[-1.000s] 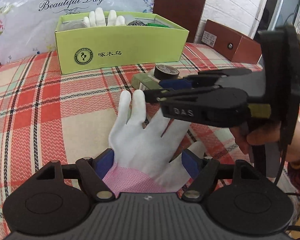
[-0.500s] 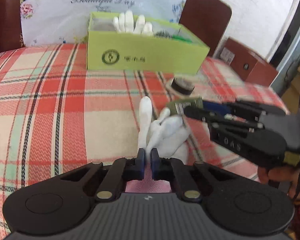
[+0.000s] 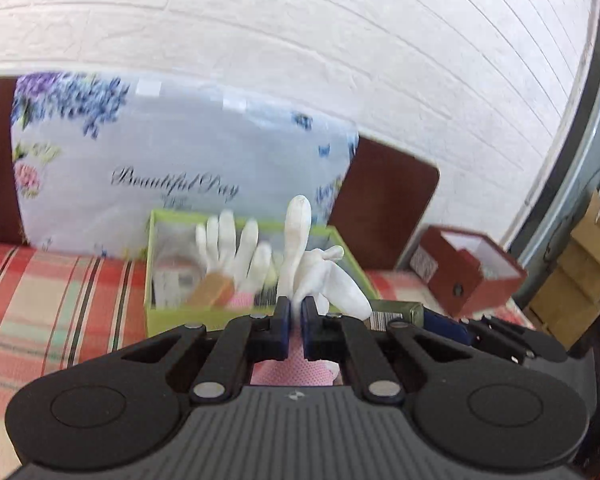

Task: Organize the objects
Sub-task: 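Carry the glove and small olive box into the lime-green box and open both tools, then withdraw both open tools toward the black tape roll on the toothpick bag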

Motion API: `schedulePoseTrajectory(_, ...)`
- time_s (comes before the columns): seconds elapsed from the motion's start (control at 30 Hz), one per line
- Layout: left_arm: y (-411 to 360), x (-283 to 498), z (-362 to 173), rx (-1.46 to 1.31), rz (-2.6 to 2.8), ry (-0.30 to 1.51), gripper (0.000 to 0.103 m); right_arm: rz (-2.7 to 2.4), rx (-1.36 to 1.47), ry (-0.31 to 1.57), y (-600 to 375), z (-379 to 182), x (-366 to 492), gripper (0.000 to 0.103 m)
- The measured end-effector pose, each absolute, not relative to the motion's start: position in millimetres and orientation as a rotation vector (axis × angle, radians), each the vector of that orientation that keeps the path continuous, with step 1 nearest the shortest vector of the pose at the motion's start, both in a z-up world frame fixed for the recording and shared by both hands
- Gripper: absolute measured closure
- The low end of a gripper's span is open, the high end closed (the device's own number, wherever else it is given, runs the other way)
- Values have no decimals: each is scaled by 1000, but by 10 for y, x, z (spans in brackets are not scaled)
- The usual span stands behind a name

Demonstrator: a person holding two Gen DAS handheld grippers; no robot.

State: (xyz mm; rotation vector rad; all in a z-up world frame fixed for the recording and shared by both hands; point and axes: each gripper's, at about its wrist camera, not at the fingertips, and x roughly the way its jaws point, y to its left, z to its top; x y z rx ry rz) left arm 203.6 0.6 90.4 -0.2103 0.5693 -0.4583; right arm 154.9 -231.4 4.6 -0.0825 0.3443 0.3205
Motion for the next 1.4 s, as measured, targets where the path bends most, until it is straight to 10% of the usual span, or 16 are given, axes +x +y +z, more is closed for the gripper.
schedulePoseTrajectory(0.5, -198, 3201, 611, -226, -338, 562, 98, 360, 214, 456, -2495, -232, 3021, 80)
schedulePoseTrajectory(0.7, -143, 3158, 336, -192, -192, 548, 25, 176, -121, 452, -2306, -594, 2951, 36)
schedulePoseTrajectory(1.03, -89, 2834, 417, -145, -164, 556, 25, 160, -99, 423, -2365, -500, 2514, 5)
schedulePoseTrajectory(1.4, -233, 2172, 596, -107, -159, 596, 24, 196, -62, 324, -2432, -82, 1789, 0)
